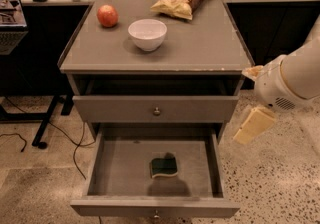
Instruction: Pick sponge from middle drawer and place on counter
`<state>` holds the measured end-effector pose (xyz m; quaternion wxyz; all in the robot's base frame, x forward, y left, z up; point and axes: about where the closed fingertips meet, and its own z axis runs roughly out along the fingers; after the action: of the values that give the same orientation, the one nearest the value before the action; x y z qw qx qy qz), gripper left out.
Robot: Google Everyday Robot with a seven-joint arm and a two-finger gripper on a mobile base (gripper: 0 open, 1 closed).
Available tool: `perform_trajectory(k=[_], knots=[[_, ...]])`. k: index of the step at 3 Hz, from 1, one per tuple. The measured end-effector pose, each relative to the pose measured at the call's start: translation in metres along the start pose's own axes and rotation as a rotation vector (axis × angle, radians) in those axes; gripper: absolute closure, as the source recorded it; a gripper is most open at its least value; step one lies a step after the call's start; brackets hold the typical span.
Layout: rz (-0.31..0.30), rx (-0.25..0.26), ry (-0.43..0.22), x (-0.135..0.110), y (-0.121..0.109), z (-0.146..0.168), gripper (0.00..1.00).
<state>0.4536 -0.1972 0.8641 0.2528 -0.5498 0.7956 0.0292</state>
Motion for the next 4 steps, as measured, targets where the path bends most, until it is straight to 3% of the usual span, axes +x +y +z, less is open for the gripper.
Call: perform_trajectory(k=[2, 4], knots=[[-0.019, -0.104, 0.0, 0.005, 0.0, 0.064, 0.0], [-0.026, -0.102, 0.012, 0.001, 0.004, 0.067, 0.0]])
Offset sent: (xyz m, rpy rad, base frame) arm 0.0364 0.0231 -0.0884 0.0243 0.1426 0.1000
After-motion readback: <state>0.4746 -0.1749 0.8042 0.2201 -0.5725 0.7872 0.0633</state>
